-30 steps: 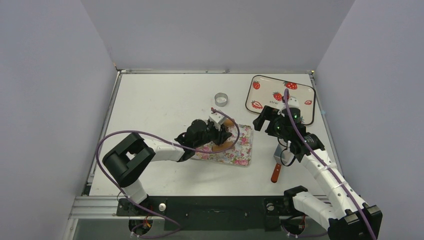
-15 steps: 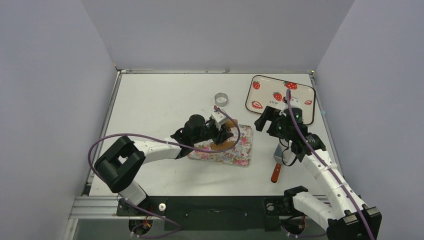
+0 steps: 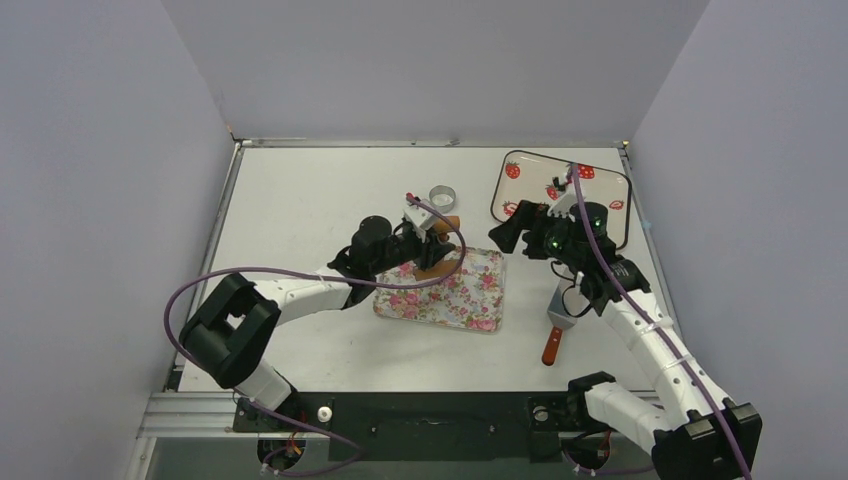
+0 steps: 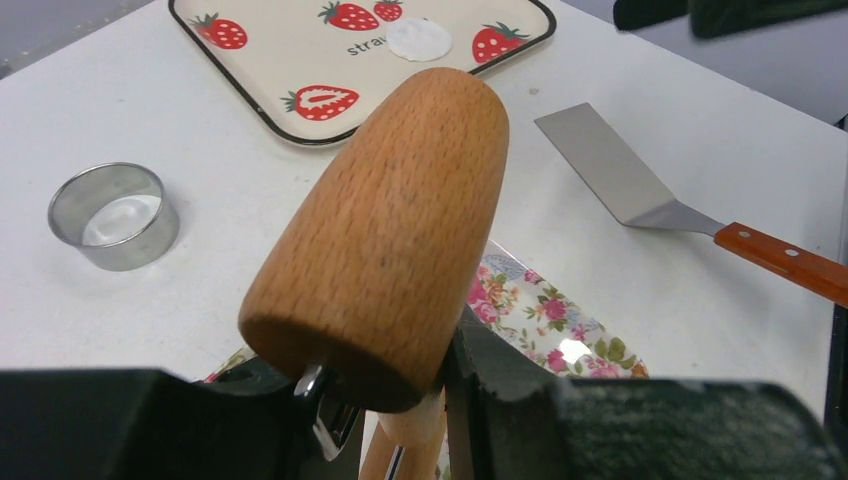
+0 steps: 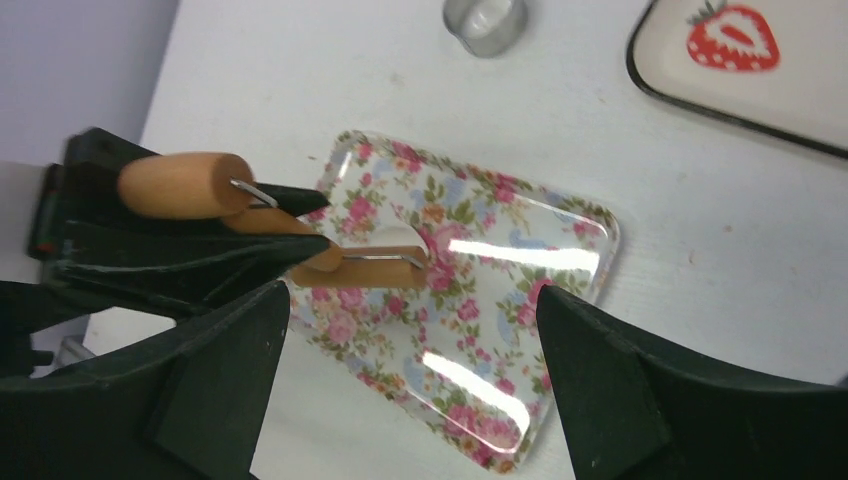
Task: Roll out the dumpling wrappers from the dough
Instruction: Flatten out the dough on the work surface.
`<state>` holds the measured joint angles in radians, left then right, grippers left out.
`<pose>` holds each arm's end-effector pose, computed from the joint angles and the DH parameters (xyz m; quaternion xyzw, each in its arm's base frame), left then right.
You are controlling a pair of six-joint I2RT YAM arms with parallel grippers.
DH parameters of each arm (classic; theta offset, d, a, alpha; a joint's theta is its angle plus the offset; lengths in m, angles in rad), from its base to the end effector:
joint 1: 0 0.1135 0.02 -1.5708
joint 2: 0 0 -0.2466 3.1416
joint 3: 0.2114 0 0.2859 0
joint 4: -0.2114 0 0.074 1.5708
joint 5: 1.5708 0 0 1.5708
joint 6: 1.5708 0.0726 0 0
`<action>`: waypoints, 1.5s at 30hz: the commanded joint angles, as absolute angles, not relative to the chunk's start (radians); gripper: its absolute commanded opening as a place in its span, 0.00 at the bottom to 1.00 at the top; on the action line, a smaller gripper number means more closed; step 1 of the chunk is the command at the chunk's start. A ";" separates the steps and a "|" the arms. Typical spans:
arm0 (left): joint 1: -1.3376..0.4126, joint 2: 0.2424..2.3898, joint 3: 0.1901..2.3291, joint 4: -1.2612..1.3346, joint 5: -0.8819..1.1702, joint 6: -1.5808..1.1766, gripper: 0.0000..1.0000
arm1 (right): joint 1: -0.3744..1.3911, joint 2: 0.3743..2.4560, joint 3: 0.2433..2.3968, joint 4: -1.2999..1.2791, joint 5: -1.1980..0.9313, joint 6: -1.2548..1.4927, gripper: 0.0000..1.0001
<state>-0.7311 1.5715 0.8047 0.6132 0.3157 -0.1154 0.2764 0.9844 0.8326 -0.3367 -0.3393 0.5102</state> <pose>0.2860 -0.2868 0.1875 0.3247 0.6836 -0.3728 0.5369 0.2770 0.1037 0.2691 0.0122 0.8492 0.3282 0.4135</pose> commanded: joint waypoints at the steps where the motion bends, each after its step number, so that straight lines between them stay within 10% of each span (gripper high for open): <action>1: -0.716 1.573 0.777 0.784 0.345 -0.078 0.00 | 0.323 1.031 0.922 -0.147 -0.428 0.513 0.89; 14: -0.734 1.581 0.666 0.913 0.333 -0.029 0.00 | 0.506 1.302 1.056 -0.106 -0.405 0.565 0.89; 45: -0.773 1.699 0.569 1.004 0.236 -0.086 0.00 | 0.573 1.430 0.975 -0.160 -0.442 0.574 0.51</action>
